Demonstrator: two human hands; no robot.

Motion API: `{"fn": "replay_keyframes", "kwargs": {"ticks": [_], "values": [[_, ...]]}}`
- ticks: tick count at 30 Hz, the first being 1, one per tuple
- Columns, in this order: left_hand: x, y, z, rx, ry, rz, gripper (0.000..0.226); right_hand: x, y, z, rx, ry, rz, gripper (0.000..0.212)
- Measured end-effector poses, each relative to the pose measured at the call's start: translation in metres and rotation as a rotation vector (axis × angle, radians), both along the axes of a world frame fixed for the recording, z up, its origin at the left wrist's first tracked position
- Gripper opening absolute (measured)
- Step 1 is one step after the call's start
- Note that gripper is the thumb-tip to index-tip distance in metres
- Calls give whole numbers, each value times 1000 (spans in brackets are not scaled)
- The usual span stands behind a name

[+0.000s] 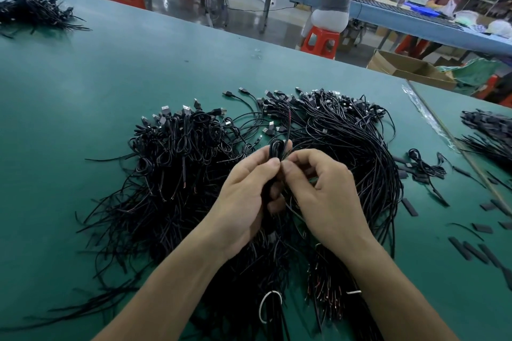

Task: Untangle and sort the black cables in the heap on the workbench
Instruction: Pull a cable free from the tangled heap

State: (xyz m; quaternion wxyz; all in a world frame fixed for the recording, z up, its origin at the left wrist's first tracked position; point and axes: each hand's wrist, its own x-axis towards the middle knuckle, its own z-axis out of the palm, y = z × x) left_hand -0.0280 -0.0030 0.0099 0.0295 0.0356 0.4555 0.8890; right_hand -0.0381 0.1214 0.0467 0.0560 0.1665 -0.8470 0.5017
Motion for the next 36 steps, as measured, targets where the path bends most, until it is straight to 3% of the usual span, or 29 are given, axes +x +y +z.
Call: {"fn": "replay_keyframes", "kwargs": {"ticks": [6, 9, 12, 17, 22, 25, 29, 31, 36], "values": [[-3, -12, -1, -688, 407, 265, 37, -3, 2, 3, -265, -249, 35, 18], [-3, -22, -2, -870, 479, 334, 39, -4, 5, 6, -324, -287, 53, 19], [-4, -24, -3, -1017, 489, 606, 24, -2, 6, 9, -284, -200, 114, 16], [-1, -24, 2, -764, 360, 545, 5, 1, 1, 4, -118, -80, 132, 17], [0, -21, 8, -439, 147, 263, 21, 2, 7, 3, -46, -48, 194, 13], [-1, -18, 8, -443, 142, 313, 21, 4, 6, -2, 88, 50, 166, 16], [2, -21, 14, -189, 190, 255, 25, 1, 7, -11, 116, 19, 84, 13], [4, -25, 14, -231, 235, 206, 27, -3, 10, -15, 110, -10, 52, 9], [4, -18, 4, -698, 371, 276, 7, -14, 19, -14, 30, 9, -58, 13]]}}
